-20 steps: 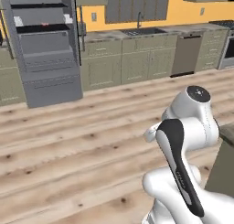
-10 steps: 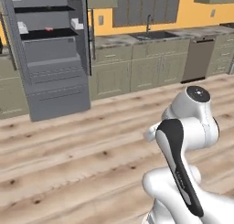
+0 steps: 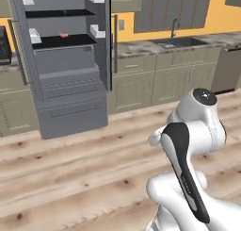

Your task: Pick up the pear and kiwi from the fridge and place one fruit on each plate on the dining counter.

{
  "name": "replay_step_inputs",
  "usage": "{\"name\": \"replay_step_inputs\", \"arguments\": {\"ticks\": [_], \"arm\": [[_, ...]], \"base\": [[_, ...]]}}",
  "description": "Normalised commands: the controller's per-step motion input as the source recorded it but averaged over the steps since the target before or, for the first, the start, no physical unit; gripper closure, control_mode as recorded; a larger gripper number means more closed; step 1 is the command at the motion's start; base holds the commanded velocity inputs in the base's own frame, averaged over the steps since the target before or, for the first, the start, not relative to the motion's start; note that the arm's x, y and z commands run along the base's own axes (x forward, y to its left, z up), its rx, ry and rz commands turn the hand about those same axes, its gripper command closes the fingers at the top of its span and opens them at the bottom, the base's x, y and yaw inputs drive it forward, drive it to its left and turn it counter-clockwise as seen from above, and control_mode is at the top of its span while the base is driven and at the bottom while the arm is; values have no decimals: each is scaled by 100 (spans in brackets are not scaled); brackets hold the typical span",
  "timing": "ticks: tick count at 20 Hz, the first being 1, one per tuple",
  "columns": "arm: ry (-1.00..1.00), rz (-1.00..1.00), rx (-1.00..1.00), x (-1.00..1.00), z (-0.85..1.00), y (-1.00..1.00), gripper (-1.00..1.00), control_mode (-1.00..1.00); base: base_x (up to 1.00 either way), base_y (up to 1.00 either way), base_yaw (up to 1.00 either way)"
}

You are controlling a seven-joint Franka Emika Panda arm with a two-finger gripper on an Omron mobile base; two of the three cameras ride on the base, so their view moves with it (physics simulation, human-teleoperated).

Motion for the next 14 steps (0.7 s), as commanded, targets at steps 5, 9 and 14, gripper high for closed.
{"name": "replay_step_inputs", "arguments": {"ticks": [5,9,14], "arm": [[0,0,0,0,0,0,-100,100],[0,0,0,0,0,0,-100,100],[0,0,0,0,0,0,-100,100]], "base": [[100,30,19],[100,28,21],[100,27,19]]}}
